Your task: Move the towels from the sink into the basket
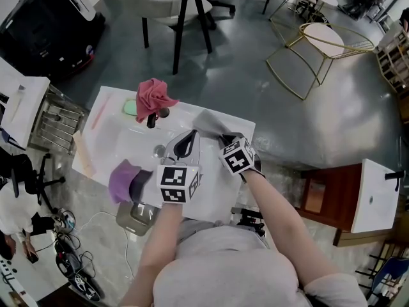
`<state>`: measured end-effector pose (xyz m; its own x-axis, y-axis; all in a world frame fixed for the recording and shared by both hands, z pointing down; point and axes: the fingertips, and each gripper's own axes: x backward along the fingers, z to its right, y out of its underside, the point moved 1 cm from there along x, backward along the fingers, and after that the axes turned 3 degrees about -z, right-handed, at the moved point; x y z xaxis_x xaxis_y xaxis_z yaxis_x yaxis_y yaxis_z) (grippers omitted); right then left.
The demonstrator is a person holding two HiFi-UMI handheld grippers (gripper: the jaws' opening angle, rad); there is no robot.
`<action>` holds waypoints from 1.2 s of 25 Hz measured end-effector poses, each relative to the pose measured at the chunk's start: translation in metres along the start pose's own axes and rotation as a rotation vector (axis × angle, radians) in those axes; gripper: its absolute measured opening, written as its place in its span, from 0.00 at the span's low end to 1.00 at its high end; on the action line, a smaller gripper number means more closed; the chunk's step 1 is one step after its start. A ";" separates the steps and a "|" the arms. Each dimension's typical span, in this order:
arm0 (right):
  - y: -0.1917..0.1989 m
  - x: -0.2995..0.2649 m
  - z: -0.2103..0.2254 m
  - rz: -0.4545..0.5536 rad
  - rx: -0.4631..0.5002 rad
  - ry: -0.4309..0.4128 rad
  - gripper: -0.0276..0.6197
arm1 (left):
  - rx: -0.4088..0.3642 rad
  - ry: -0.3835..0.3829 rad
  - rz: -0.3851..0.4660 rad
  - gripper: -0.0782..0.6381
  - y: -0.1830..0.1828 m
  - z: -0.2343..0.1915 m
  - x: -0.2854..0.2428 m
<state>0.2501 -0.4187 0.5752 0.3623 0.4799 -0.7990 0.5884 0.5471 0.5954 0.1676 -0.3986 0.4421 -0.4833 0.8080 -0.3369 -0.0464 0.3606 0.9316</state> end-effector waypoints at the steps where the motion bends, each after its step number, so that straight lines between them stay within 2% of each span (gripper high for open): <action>1: 0.000 0.001 0.001 0.003 -0.001 0.003 0.09 | 0.000 -0.001 0.001 0.12 0.000 0.000 0.001; 30: -0.018 0.089 -0.005 0.244 -0.040 0.046 0.09 | -0.049 -0.031 0.062 0.12 -0.017 0.040 0.036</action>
<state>0.2686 -0.3826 0.4937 0.4564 0.6317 -0.6267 0.4582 0.4369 0.7740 0.1859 -0.3575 0.4086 -0.4597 0.8421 -0.2821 -0.0602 0.2873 0.9559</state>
